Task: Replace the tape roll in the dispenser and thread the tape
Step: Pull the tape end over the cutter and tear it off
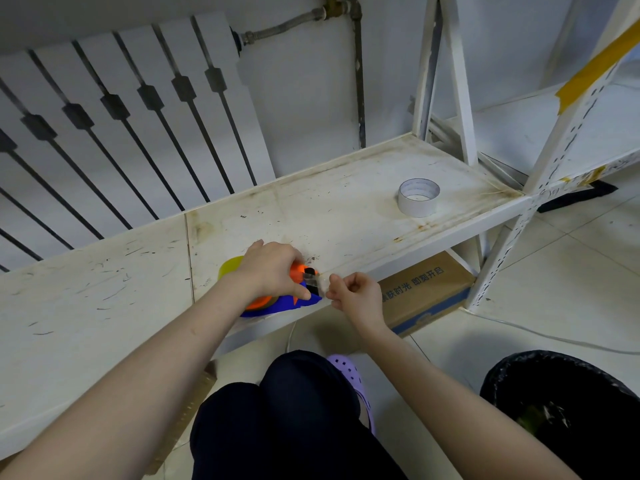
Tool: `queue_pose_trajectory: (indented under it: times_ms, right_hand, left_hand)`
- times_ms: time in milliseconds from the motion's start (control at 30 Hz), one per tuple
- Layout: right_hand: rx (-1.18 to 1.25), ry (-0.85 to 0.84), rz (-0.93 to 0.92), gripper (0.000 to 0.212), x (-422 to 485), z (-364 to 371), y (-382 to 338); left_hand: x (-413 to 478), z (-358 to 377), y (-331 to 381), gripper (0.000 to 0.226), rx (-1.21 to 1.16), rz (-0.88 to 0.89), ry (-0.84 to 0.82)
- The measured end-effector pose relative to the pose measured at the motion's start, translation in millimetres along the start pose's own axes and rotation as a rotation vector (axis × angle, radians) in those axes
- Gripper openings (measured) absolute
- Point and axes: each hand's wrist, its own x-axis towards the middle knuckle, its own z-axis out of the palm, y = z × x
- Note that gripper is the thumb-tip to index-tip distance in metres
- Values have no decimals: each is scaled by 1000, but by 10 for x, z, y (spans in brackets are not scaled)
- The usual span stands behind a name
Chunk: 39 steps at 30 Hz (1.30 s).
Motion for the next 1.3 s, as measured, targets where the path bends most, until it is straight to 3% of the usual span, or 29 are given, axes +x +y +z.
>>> queue_pose_trajectory:
  times_ms: [200,367,567,867,1100,1300]
  right_hand:
    - [-42,1,-59,23,-8,6,28]
    - [29,0,-54,11,-63,31,74]
    - [-26,-16,-31,9,-73,47,67]
    - [-93,-22,-36,15,-85,41,-7]
    - [-90,-24,-12,15,-86,42,22]
    - [65,-41,186,10,-29,50,-32]
  left_hand:
    - [-31,-14,25,60,-114,2,-17]
    - [-6,-56,46,21,-219,-57,15]
    - [132,-63,164,10,-167,-70,-29]
    - [336,-140,279,11,45,-77,-157]
    - [372,33,171,18,-100,-90,-165]
    - [351,108,161,12,-118,-109,-108]
